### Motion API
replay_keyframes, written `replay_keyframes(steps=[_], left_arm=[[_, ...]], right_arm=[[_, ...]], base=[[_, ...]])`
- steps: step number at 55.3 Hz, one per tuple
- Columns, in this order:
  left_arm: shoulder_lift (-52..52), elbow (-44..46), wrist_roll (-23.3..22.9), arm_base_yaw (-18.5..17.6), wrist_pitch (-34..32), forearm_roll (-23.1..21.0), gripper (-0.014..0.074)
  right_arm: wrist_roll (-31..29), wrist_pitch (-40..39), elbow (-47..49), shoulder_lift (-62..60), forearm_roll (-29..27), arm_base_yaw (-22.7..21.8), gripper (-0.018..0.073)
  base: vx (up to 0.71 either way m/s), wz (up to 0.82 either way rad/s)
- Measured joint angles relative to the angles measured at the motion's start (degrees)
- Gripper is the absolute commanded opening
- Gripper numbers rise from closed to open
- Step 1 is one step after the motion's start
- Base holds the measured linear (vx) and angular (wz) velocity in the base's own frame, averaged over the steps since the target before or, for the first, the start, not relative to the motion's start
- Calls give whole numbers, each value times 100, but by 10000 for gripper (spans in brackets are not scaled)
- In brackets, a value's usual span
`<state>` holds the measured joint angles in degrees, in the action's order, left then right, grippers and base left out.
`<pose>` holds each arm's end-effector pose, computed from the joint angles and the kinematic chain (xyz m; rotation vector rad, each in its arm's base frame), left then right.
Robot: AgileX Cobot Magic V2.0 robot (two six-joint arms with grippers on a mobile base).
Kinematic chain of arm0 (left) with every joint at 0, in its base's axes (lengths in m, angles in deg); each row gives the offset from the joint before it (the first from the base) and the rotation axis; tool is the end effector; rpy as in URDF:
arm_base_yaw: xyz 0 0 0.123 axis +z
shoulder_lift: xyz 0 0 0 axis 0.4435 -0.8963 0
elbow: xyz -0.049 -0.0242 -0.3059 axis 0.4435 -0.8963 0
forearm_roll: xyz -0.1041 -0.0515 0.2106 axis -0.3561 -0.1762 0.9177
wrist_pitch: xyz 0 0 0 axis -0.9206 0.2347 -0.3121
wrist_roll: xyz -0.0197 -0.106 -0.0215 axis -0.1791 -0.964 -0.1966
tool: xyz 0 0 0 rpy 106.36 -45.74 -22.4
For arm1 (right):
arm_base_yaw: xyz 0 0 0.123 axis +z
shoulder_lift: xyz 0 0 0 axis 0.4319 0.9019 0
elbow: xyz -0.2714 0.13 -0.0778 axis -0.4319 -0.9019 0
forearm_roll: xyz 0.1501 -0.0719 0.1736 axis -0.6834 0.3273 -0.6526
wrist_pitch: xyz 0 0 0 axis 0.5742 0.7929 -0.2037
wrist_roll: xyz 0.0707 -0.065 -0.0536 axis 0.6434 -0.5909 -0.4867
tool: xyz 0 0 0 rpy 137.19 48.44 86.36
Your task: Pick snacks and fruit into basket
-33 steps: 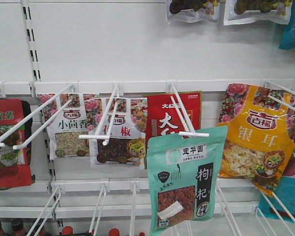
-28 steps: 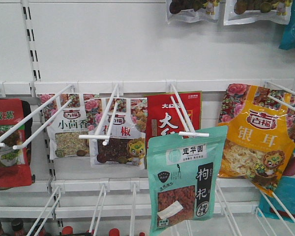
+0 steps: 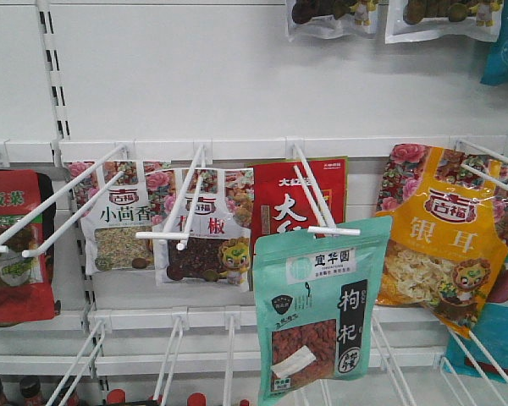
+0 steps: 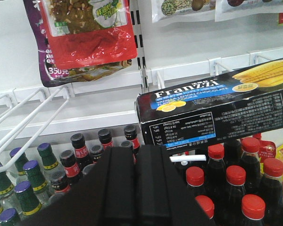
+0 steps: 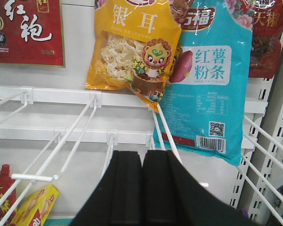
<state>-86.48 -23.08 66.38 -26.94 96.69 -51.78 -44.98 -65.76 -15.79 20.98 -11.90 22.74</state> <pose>0.0380 -0.0004 0.1863 0.0783 1.6720 0.0544 0.0382 -0.0026 0.1939 -0.0124 1.6042 -0.0994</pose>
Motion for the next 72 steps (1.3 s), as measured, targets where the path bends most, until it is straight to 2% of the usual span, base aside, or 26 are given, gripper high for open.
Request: replay_keyframes(steps=[15, 24, 29, 37, 47, 51, 56, 61, 66, 72], left_arm=[[0, 0, 0, 0, 0, 0, -6], [0, 0, 0, 0, -72, 0, -6], [0, 0, 0, 0, -380, 0, -6], [0, 0, 0, 0, -1222, 0, -6], [0, 11, 0, 0, -1795, 0, -6], [0, 202, 0, 0, -1750, 0, -6], [-8, 863, 0, 0, -1548, 0, -6], [-269, 1611, 0, 0, -1087, 0, -6], [-697, 2019, 0, 0, -645, 0, -6], [-1274, 2067, 0, 0, -504, 0, 0]], right_arm=[[0, -12, 0, 0, 0, 0, -8], [0, -390, 0, 0, 0, 0, -8], [0, -680, 0, 0, 0, 0, -8], [0, -1063, 0, 0, 0, 0, -8], [116, -932, 135, 0, -89, 0, -8], [152, -663, 513, 0, -127, 0, -8], [152, -178, 1286, 103, -135, 0, -8], [152, 262, 1826, 494, -135, 0, -8], [152, 536, 2074, 934, -135, 0, -8], [152, 647, 2103, 1472, -135, 0, -1]], base=[[0, 0], [0, 0], [0, 0], [0, 0], [0, 0], [0, 0], [0, 0], [0, 0], [0, 0], [0, 0]])
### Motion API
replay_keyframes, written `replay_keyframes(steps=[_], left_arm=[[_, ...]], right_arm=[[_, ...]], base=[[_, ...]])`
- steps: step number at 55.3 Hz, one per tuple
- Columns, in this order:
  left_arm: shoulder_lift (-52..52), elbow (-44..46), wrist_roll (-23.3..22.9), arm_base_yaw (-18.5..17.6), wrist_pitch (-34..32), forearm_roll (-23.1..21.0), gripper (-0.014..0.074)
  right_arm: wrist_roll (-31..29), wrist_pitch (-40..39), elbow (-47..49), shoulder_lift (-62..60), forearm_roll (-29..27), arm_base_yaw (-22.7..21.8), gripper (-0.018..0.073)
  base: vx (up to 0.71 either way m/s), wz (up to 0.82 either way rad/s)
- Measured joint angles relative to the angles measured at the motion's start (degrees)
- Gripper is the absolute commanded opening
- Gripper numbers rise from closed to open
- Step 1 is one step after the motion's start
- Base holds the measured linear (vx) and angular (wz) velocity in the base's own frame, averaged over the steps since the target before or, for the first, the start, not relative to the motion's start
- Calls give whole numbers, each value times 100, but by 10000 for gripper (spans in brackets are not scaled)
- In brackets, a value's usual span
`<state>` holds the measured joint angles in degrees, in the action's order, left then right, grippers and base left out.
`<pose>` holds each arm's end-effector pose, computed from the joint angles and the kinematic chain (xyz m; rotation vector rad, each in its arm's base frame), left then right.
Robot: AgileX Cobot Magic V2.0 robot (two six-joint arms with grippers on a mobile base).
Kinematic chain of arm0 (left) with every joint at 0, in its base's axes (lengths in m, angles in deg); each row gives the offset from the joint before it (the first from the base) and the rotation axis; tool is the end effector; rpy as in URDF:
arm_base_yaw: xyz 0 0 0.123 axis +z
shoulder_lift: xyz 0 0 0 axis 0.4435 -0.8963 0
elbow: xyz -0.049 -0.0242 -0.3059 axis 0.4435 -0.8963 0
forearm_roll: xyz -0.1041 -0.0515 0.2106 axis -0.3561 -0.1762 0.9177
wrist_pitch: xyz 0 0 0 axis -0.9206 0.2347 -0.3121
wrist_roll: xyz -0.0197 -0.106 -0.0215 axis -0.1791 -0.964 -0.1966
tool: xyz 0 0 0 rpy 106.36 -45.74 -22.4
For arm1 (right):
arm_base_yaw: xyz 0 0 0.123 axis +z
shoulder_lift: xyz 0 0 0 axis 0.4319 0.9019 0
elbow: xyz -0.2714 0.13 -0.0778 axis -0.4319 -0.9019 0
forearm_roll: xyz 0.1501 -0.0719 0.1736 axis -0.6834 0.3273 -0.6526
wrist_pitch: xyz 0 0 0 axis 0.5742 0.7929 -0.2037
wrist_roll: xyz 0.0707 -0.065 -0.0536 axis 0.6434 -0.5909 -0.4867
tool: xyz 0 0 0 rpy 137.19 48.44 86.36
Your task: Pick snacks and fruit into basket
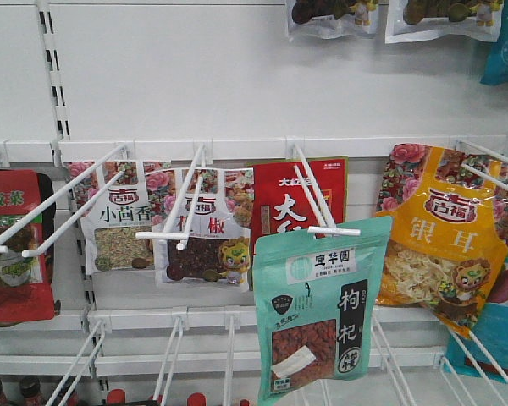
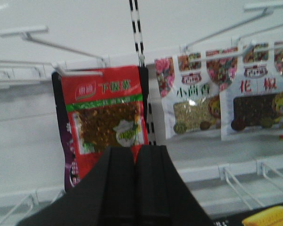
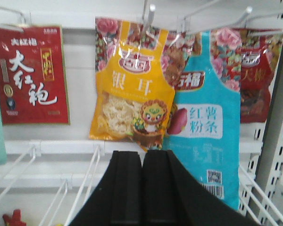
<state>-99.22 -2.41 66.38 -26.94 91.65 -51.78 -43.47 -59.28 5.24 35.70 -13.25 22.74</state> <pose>0.0456 -0.0005 0.3107 0.0677 1.4459 0.0591 0.0515 -0.0035 0.2967 0.0298 1.6065 -0.0619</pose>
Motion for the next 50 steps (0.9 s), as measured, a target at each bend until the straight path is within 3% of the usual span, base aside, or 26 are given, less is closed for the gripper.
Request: replay_keyframes(steps=[11, 22, 30, 50], left_arm=[[-948, 0, 0, 0, 116, 0, 43], [-1461, 0, 0, 0, 162, 0, 230], [-1540, 0, 0, 0, 175, 0, 377], [-1540, 0, 0, 0, 241, 0, 416]], right_arm=[[0, 59, 0, 717, -4, 0, 80], [4, -48, 0, 1046, -6, 0, 310], [6, -53, 0, 1059, -18, 0, 422], [17, -40, 0, 1059, -18, 0, 417]], base=[[0, 0], [0, 0], [0, 0], [0, 0]])
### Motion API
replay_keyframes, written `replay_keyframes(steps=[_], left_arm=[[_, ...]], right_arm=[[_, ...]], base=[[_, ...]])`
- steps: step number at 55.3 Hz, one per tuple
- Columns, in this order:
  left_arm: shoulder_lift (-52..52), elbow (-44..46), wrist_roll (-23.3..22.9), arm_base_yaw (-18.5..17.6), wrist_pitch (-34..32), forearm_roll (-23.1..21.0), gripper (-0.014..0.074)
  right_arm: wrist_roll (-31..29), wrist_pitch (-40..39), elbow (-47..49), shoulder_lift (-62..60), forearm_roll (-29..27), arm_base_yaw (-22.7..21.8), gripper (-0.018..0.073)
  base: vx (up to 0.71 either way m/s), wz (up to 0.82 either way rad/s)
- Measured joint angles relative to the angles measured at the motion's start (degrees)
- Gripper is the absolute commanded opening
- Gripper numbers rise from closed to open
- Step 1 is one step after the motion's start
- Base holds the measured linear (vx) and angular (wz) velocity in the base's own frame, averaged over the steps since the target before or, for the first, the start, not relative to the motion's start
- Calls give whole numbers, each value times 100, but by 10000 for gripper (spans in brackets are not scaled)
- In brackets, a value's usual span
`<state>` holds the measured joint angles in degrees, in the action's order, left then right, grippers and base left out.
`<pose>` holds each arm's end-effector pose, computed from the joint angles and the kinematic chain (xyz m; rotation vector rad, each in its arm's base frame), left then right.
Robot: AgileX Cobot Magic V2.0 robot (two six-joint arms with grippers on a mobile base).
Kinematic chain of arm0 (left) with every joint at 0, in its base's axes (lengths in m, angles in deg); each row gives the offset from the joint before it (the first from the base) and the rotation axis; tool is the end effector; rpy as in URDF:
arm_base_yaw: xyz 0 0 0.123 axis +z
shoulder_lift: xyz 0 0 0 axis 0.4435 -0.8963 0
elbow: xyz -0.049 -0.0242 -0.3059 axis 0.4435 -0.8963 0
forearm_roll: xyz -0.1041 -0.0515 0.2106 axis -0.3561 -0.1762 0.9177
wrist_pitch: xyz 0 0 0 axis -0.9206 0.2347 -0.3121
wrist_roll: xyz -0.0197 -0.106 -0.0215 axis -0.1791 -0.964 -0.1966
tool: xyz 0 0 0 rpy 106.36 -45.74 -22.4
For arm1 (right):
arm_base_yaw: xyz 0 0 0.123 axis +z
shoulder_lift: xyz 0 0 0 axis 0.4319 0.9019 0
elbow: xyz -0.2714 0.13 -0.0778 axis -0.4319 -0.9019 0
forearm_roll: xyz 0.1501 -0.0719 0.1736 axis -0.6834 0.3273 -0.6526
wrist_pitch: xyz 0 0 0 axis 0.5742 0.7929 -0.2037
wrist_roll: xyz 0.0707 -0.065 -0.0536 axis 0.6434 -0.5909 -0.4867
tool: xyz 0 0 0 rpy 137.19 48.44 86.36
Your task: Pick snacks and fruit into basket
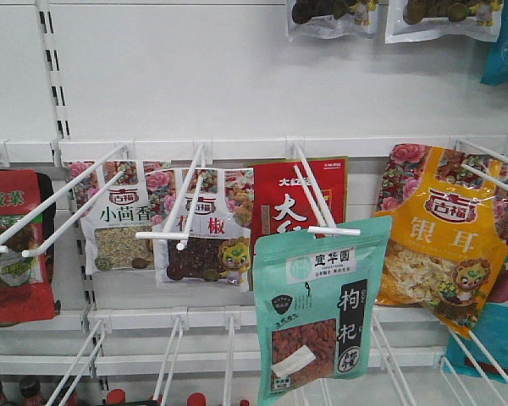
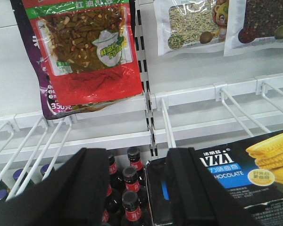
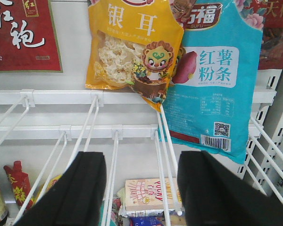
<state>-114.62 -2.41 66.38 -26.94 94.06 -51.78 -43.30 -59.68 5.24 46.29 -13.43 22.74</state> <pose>0.0930 -0.0010 0.2873 0.0822 1.7564 0.0525 0.0827 -0.0050 0.2850 0.0365 1.7842 -0.0536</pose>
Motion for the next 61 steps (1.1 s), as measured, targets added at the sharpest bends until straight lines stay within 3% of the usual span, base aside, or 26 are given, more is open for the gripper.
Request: replay_keyframes(steps=[24, 32, 37, 50, 56, 61], left_arm=[[0, 0, -11, 0, 184, 0, 416], [0, 0, -611, -98, 510, 0, 421], [0, 0, -1700, -351, 564, 0, 447], [0, -543, -5532, -1288, 392, 0, 601], [0, -997, -7306, -1712, -25, 0, 641], [-7, -1302, -8216, -1952, -618, 0, 640]], right_arm=[[0, 0, 0, 0, 0, 0, 417], [0, 4, 0, 0, 0, 0, 417], [0, 4, 0, 0, 0, 0, 417], [0, 4, 0, 0, 0, 0, 417], [0, 4, 0, 0, 0, 0, 417], [0, 4, 0, 0, 0, 0, 417]], base=[[0, 0], [0, 0], [0, 0], [0, 0], [0, 0], [0, 0]])
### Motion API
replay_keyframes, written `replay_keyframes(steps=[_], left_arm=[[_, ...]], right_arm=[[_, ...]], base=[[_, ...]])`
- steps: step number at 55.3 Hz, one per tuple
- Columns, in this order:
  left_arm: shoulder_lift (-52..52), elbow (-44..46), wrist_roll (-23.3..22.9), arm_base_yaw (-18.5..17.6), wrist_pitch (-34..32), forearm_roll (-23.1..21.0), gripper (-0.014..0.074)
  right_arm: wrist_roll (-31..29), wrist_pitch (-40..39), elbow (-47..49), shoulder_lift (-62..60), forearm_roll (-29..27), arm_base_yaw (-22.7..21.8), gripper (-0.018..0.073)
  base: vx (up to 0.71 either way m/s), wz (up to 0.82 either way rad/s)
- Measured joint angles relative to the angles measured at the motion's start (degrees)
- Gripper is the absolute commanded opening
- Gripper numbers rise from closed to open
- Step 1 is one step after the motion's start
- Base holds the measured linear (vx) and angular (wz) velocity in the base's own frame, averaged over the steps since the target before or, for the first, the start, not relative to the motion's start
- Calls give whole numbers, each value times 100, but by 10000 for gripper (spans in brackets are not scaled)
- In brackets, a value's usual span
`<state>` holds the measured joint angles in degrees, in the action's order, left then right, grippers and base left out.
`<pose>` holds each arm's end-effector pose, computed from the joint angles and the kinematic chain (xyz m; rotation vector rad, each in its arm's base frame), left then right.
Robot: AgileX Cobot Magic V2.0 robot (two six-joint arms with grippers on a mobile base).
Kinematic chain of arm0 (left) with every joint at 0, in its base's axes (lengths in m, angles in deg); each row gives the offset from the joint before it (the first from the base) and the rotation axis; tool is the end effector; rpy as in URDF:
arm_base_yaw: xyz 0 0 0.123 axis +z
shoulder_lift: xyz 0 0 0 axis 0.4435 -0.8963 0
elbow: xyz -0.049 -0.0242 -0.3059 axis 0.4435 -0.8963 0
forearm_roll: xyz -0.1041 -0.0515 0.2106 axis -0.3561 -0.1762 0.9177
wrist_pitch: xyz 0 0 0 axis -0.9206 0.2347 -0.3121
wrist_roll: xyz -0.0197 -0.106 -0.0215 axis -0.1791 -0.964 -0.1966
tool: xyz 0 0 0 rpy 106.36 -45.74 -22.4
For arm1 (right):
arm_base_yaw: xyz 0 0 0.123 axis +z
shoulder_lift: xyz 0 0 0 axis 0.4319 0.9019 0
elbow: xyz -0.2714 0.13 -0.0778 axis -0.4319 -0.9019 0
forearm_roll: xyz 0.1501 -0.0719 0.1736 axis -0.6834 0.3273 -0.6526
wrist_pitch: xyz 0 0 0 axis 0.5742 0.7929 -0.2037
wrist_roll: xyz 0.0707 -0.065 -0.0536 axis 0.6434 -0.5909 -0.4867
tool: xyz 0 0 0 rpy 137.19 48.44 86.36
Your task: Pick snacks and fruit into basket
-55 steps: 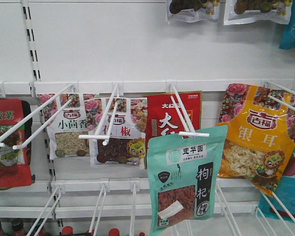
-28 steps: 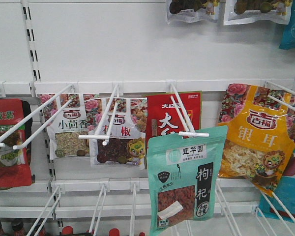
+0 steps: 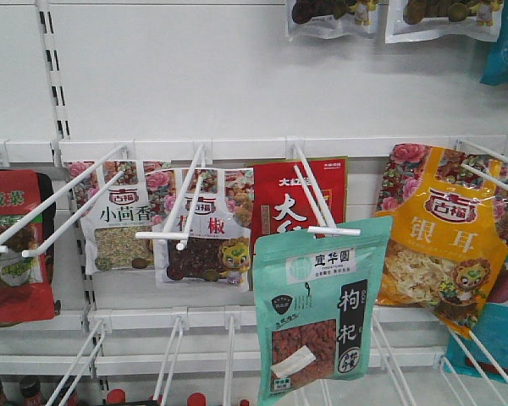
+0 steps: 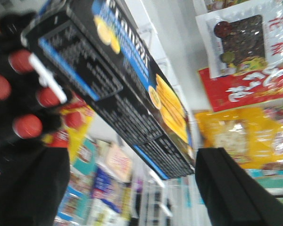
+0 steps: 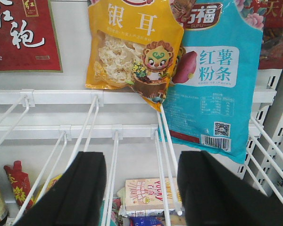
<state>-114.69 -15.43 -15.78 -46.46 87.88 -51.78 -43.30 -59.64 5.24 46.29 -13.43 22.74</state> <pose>0.0803 -0.0294 0.2201 -0.9837 1.8013 -1.1290 0.0826 -0.0050 0.2849 0.0366 1.7849 -0.0536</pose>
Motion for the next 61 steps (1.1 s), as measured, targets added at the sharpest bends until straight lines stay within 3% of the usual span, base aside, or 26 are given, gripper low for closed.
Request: replay_keyframes(steps=[5, 11, 61], left_arm=[[-103, -244, -552, -82, -471, 0, 640], [-436, -394, -730, -81, -748, 0, 640], [-4123, -337, -782, -138, -4949, 0, 589]], right_arm=[[0, 0, 0, 0, 0, 0, 417], [0, 0, 0, 0, 0, 0, 417], [0, 0, 0, 0, 0, 0, 417]], base=[[0, 0], [0, 0], [0, 0]])
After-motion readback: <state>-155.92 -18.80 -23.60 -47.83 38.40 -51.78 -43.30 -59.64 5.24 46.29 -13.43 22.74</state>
